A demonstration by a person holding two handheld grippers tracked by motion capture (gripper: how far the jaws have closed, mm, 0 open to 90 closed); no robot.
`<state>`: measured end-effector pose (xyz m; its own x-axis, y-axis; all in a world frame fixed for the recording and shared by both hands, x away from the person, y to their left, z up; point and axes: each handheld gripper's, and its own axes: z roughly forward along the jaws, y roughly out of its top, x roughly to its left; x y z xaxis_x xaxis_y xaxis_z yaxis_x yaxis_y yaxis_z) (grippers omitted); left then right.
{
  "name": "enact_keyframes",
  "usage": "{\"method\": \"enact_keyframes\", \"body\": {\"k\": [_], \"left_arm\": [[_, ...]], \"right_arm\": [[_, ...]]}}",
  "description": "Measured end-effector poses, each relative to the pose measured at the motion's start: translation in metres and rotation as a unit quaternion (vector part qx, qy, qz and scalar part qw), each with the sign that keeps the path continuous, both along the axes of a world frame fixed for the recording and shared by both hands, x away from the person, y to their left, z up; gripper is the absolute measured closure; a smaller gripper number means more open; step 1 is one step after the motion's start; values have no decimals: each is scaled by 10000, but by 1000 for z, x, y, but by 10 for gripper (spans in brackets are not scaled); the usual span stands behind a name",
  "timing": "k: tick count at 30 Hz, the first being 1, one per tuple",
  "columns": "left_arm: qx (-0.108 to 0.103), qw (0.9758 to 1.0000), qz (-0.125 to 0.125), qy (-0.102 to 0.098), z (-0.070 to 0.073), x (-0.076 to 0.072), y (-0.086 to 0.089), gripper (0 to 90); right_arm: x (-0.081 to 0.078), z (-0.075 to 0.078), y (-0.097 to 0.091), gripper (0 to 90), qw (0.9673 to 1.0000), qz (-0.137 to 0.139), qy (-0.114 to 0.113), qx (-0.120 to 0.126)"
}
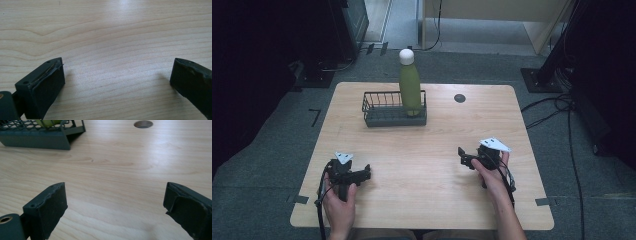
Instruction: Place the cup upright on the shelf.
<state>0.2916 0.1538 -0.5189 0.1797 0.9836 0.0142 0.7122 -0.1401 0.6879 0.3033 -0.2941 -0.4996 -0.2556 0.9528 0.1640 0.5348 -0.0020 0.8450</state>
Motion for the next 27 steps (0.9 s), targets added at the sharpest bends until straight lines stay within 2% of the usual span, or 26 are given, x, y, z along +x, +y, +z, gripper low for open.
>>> {"method": "enact_keyframes", "body": {"k": [11,16,22,27], "left_arm": [[0,10000,1,2,0,0,0,1],[0,10000,0,2,0,0,0,1],[1,10000,0,2,0,0,0,1],[2,10000,0,2,0,0,0,1]], "right_arm": [[-25,-18,-33,52,9994,-314,146,15],[-35,-22,-44,55,9990,-388,220,39],[-48,-22,-59,52,9981,-504,282,-228],[-55,-23,-67,45,9977,-530,365,-235]]}}
